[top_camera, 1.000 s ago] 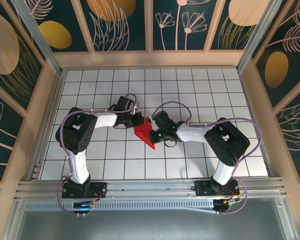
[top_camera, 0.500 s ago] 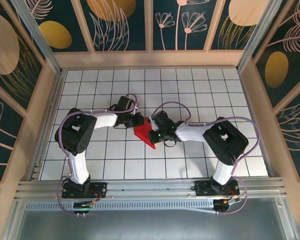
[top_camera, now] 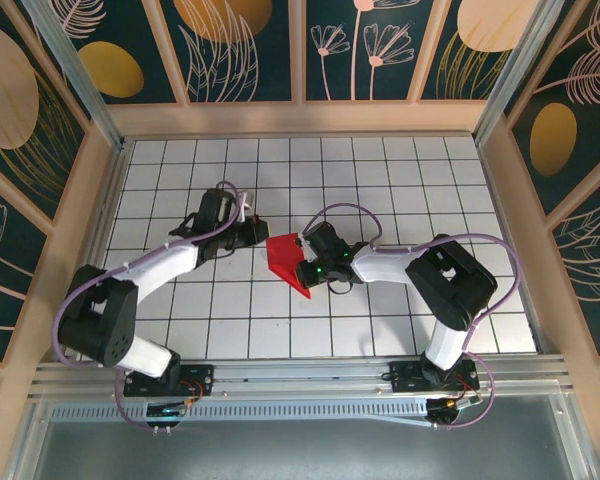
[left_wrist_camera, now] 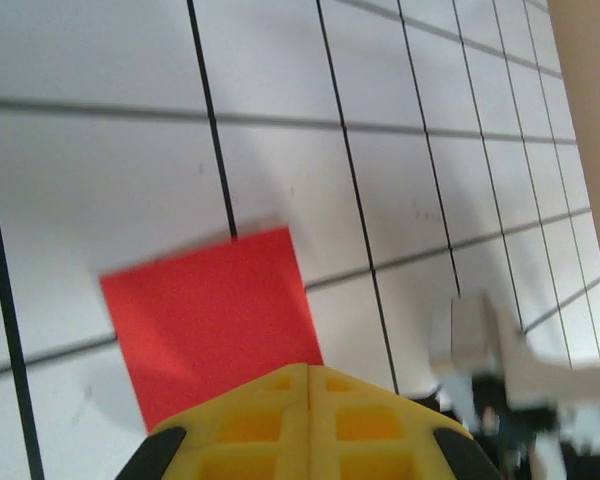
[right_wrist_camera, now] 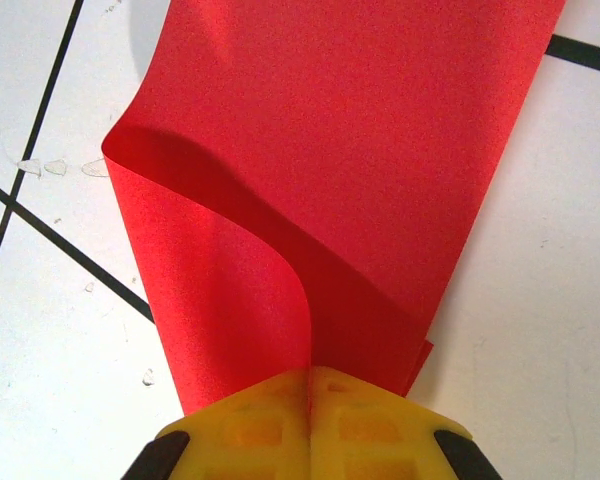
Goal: Fold a paper plane with a square sheet of paper (fold left side to right side)
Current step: Third fold the triangle at the center of the table.
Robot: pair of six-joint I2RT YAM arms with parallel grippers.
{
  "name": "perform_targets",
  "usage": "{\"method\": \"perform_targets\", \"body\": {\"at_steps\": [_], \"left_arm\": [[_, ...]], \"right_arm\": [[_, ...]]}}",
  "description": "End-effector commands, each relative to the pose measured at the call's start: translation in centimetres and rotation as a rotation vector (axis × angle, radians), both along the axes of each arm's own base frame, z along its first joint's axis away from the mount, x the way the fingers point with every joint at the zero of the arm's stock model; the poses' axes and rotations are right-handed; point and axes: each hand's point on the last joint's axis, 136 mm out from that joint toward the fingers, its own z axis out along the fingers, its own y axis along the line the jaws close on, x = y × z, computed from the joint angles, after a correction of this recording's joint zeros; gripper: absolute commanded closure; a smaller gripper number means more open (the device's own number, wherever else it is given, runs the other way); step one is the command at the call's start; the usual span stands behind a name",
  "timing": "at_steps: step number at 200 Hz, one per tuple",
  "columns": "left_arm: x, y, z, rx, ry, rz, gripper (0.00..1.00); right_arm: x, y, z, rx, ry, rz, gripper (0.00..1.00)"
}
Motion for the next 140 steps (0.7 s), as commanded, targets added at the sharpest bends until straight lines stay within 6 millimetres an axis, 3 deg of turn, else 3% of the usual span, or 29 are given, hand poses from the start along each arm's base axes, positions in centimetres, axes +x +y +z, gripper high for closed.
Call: {"method": "perform_targets", "body": {"at_steps": [1,32,56,98,140], "left_arm": [[-2.9,-0.5,-1.0,-0.032,0.027,-0.048,0.99],[-4.8,-2.0,-0.9,-0.109,0.049,-0.085,1.00],[-5.6,-3.2,-2.0,-0.131,0.100,-0.103,1.00],[-6.0,-5.0,-3.6,-0.129,0.133,-0.114,1.00],[-5.9,-5.3,-5.0,-0.102,0.157,-0.092,1.00]], "right_arm": [[-1.5,-1.6,-2.5,-0.083,0.067,0.009,1.00],[-1.7,-1.7,-2.7,-0.087,0.076,0.002,1.00],[-2.0,-1.7,-2.8,-0.090,0.080,0.003,1.00],[-2.3,-1.7,-3.3,-0.097,0.091,0.009,1.00],[-2.5,-1.5,-3.5,-0.100,0.101,0.017,1.00]]}}
